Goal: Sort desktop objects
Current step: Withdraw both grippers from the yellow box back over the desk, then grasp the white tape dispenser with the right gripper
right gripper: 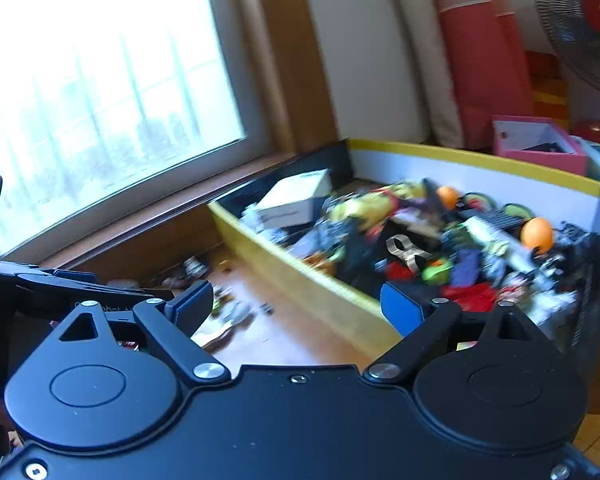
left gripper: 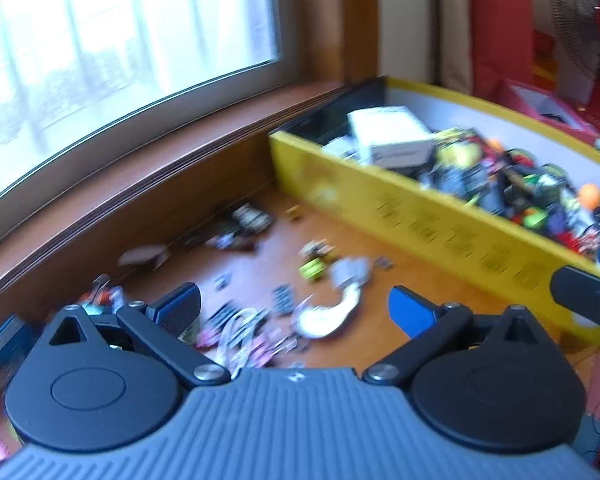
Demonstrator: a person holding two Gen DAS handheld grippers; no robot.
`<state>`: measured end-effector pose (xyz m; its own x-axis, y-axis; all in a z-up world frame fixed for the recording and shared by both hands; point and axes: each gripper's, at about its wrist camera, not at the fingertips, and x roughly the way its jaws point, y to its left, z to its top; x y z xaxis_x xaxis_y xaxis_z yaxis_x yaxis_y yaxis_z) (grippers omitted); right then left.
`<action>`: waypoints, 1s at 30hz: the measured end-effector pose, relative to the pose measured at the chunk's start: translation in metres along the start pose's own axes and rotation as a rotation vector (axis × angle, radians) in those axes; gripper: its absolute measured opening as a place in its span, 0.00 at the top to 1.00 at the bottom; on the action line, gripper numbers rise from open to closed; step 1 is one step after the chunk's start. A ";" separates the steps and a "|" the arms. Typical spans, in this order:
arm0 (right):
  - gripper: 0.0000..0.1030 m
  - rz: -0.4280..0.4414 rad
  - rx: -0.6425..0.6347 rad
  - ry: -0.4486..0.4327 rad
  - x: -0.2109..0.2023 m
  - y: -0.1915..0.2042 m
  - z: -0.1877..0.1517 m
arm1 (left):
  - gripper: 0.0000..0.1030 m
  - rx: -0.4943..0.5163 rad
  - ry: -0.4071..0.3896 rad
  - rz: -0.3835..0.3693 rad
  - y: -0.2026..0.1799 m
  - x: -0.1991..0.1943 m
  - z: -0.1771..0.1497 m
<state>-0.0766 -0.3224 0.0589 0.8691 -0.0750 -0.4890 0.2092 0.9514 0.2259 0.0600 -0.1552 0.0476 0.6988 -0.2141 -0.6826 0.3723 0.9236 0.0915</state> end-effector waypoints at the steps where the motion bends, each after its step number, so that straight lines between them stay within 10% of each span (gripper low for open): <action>1: 0.11 0.009 -0.008 0.011 0.002 0.005 -0.003 | 0.00 -0.006 0.002 0.014 0.006 -0.001 -0.006; 16: 0.08 0.142 -0.082 0.182 0.086 0.068 -0.046 | 0.00 -0.117 0.045 0.061 0.078 0.008 -0.068; 30: 0.08 0.066 -0.215 0.214 0.175 0.104 -0.062 | 0.00 -0.140 0.055 -0.039 0.104 0.027 -0.081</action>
<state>0.0697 -0.2179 -0.0550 0.7587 0.0318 -0.6507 0.0361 0.9952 0.0908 0.0681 -0.0395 -0.0200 0.6492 -0.2365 -0.7229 0.3068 0.9511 -0.0356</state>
